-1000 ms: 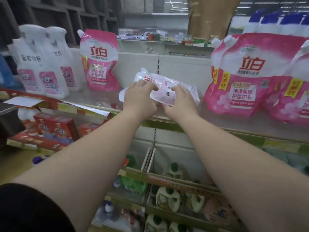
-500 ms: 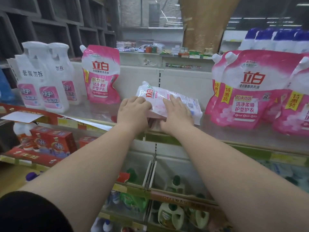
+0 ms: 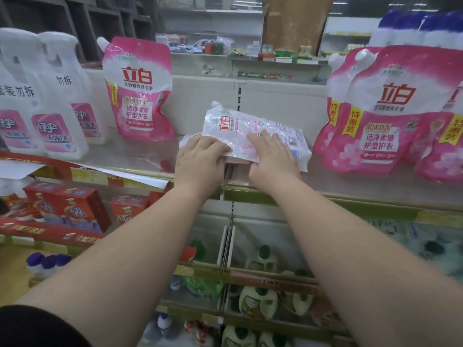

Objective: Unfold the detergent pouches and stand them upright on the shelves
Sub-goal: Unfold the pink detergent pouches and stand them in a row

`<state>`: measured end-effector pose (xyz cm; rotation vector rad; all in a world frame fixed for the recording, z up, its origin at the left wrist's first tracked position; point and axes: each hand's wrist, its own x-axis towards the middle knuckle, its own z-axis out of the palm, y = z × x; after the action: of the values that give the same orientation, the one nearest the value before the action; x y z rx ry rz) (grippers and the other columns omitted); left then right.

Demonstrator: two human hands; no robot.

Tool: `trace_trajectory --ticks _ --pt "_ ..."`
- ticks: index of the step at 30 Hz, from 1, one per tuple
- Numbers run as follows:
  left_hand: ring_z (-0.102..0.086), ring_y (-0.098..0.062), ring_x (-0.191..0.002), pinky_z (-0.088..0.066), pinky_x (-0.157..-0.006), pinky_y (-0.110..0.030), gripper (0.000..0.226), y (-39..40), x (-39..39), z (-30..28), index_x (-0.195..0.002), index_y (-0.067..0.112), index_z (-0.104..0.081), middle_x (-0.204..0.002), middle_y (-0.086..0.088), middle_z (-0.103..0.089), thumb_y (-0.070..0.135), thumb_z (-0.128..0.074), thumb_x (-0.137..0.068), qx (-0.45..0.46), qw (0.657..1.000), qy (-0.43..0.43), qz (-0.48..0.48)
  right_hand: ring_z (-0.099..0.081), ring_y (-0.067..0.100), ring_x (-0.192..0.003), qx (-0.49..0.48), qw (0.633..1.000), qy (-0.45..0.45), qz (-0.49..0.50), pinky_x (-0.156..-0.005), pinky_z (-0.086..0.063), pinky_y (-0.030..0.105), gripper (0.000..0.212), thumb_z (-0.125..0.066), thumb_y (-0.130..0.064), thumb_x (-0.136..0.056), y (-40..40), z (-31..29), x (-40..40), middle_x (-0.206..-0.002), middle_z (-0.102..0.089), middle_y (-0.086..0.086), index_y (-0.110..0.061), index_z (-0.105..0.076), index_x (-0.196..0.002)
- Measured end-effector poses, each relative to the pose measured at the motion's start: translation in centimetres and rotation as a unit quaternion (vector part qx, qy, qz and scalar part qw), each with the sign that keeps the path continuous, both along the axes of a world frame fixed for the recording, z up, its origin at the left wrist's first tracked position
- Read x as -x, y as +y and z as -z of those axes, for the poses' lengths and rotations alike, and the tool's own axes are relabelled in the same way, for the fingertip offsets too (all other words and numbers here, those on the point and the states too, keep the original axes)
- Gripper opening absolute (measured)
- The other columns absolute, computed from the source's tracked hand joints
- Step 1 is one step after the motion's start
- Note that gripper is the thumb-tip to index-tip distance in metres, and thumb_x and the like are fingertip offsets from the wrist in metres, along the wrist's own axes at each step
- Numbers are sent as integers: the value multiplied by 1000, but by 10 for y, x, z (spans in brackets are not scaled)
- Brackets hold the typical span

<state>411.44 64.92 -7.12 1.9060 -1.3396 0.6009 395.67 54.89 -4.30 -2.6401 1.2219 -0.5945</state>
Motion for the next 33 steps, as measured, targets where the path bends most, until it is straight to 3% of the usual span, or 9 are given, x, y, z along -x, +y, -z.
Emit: trace_trajectory --ticks 5,8,12,15,18,22,27,30,33 --pt "-52 -28 -132 -43 -108 -47 46 2 2 -6 -126 29 -70 -133 5 -66 36 -74 -81 -16 1000 4 1 2 17 -164 -11 1000 -10 -3 -133 0 42 81 -43 -14 -93 0 -1 0 -177 -4 -10 -44 -17 -164" --pt "-45 -25 -138 -36 -112 -46 58 3 7 -16 -136 30 -62 -143 6 -59 32 -76 -79 -63 998 -4 -12 3 17 -164 -16 1000 -10 -10 -133 0 43 81 -42 -14 -95 -1 -1 0 -177 -3 -10 -45 -15 -165" --pt "-49 -31 -128 -39 -103 -47 53 2 11 -21 -125 30 -67 -130 5 -64 13 -70 -75 -94 993 -70 -30 5 17 -164 -16 1000 -4 -19 -132 0 44 79 -38 -15 -98 -4 -1 2 -178 1 -9 -45 -10 -166" --pt "-55 -33 -119 -44 -97 -48 40 0 9 -24 -112 30 -72 -119 5 -68 22 -75 -73 -84 992 -94 -22 8 19 -163 -12 1000 11 -23 -132 4 42 78 -35 -16 -101 -8 -2 3 -178 4 -8 -45 -4 -167" --pt "-52 -24 -122 -42 -101 -45 34 3 1 -31 -114 36 -72 -121 12 -66 40 -75 -80 -76 993 -89 13 10 21 -163 -8 999 23 -25 -132 4 43 79 -34 -15 -102 -11 -2 2 -178 6 -6 -43 0 -167" --pt "-57 -27 -115 -44 -93 -43 29 -1 -11 -38 -111 32 -76 -116 9 -70 22 -74 -84 -39 992 -116 16 4 24 -164 2 999 10 -39 -132 1 44 79 -35 -9 -101 -15 -5 2 -178 -2 -6 -42 -8 -167" --pt "-56 -35 -120 -43 -104 -47 34 -14 -10 -61 -120 24 -73 -128 -2 -67 19 -72 -86 34 999 -30 -9 -18 28 -160 -10 993 -97 -61 -130 -14 48 71 -39 -9 -101 -21 -9 7 -173 -28 -4 -41 -28 -164" --pt "-47 -28 -134 -38 -114 -45 53 -24 -2 -74 -141 21 -56 -141 -4 -56 34 -74 -93 69 996 57 -12 -35 31 -150 -4 983 -167 -71 -123 -28 51 64 -43 -10 -102 -28 -13 10 -164 -44 -2 -36 -39 -160" --pt "-47 -23 -136 -40 -116 -44 64 -39 4 -81 -148 20 -46 -145 -1 -51 32 -75 -92 90 986 141 0 -51 31 -134 -3 972 -228 -57 -113 -41 51 57 -42 -14 -102 -37 -17 14 -146 -60 -1 -37 -48 -154"
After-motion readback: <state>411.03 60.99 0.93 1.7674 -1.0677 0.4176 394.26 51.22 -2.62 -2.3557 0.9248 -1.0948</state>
